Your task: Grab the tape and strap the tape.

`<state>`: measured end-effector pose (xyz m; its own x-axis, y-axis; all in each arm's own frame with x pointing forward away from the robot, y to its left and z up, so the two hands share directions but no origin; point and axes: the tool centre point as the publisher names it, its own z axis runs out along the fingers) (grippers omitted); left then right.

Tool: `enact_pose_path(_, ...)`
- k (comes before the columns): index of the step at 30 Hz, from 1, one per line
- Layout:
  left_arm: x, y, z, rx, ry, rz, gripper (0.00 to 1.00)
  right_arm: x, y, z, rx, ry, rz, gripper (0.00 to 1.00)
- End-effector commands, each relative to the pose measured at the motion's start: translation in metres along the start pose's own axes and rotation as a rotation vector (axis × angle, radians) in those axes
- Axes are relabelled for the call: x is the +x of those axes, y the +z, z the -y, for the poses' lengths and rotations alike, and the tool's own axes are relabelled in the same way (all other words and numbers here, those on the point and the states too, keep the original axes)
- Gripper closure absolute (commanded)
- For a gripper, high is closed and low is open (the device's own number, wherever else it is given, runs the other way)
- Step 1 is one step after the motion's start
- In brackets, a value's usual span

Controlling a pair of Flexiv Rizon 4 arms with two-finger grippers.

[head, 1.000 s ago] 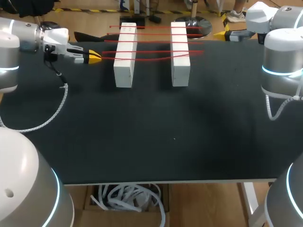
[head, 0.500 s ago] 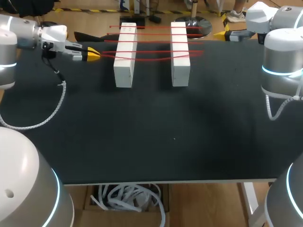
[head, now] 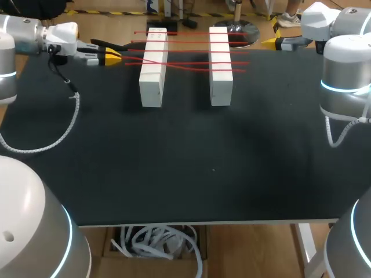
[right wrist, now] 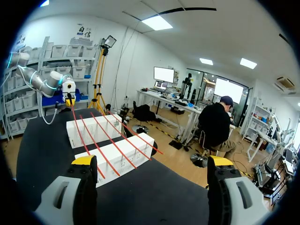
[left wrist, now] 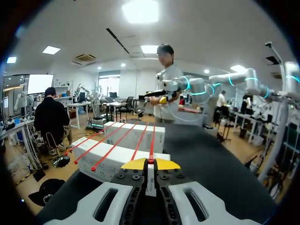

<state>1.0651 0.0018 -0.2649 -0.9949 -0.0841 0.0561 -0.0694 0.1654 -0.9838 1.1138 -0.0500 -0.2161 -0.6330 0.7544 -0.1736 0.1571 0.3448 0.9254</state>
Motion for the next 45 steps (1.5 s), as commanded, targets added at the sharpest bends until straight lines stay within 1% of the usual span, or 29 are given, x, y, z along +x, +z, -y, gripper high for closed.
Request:
enact_pose_path(1,0.001,-0.002,0.007,0.025,0.004,0.005,1.0,0.0,0.0,0.0,0.0,0.0,0.0,0.0)
enact_pose_path(6,0.004,-0.003,0.024,0.078,0.004,-0.011,1.0,0.0,0.0,0.0,0.0,0.0,0.0,0.0)
enact_pose_path(11,0.008,-0.002,0.04,0.089,0.032,-0.025,1.0,0.0,0.0,0.0,0.0,0.0,0.0,0.0)
enact_pose_path(14,0.008,0.0,0.05,0.112,0.036,-0.037,1.0,0.0,0.0,0.0,0.0,0.0,0.0,0.0)
enact_pose_path(17,0.007,0.002,0.06,0.144,0.023,-0.042,1.0,0.0,0.0,0.0,0.0,0.0,0.0,0.0)
enact_pose_path(23,0.005,0.007,0.078,0.248,-0.045,-0.035,1.0,0.0,0.0,0.0,0.0,0.0,0.0,0.0)
enact_pose_path(30,0.006,0.017,0.093,0.294,-0.047,-0.029,1.0,0.0,0.0,0.0,0.0,0.0,0.0,0.0)
enact_pose_path(34,0.007,0.02,0.102,0.315,-0.039,-0.044,1.0,0.0,0.0,0.0,0.0,0.0,0.0,0.0)
enact_pose_path(41,0.005,0.024,0.112,0.342,-0.037,-0.066,1.0,0.0,0.0,0.0,0.0,0.0,0.0,0.0)
enact_pose_path(45,0.004,0.023,0.117,0.361,-0.041,-0.053,1.0,0.0,0.0,0.0,0.0,0.0,0.0,0.0)
